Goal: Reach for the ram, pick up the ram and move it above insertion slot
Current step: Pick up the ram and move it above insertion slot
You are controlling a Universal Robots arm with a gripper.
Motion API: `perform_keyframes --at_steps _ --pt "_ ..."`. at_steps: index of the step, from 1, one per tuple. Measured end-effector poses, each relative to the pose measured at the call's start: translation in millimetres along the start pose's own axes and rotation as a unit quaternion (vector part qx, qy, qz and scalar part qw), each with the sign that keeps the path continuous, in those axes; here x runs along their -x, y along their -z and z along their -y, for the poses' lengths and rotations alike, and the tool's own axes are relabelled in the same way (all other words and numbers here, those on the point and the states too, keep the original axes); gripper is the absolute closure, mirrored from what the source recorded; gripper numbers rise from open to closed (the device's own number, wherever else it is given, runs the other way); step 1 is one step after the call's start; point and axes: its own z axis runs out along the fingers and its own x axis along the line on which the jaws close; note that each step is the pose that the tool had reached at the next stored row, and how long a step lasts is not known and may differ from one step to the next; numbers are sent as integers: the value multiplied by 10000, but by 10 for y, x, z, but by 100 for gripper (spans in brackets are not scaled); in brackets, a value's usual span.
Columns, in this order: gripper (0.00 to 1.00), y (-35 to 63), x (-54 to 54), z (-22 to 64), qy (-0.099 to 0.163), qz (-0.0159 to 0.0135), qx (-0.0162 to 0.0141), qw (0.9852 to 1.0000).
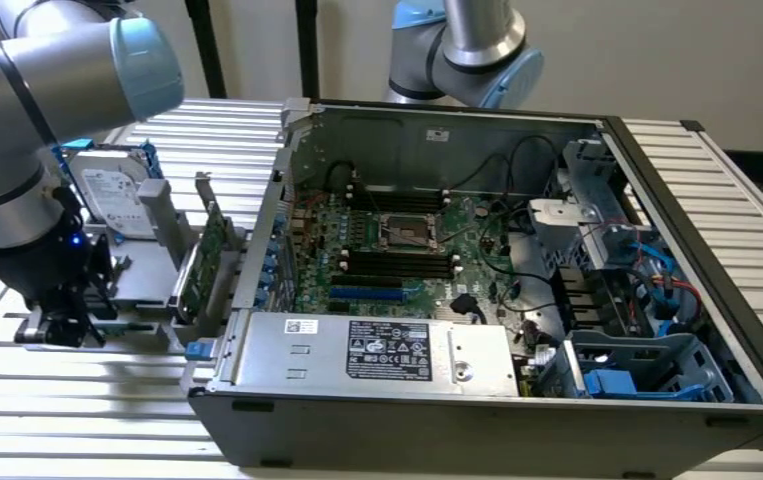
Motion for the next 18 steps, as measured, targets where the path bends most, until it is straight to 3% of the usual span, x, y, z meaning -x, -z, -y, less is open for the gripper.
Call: perform_keyframes --at_steps 5,6,9,11,18 --pt "60 -8 0 12 -14 7 0 10000" --pt "66 -8 0 13 -19 8 0 10000" --pt "73 -9 0 16 -29 10 0 10000" --pt "85 -8 0 17 -32 10 0 10000" --pt "86 -9 -1 18 -33 10 0 10000"
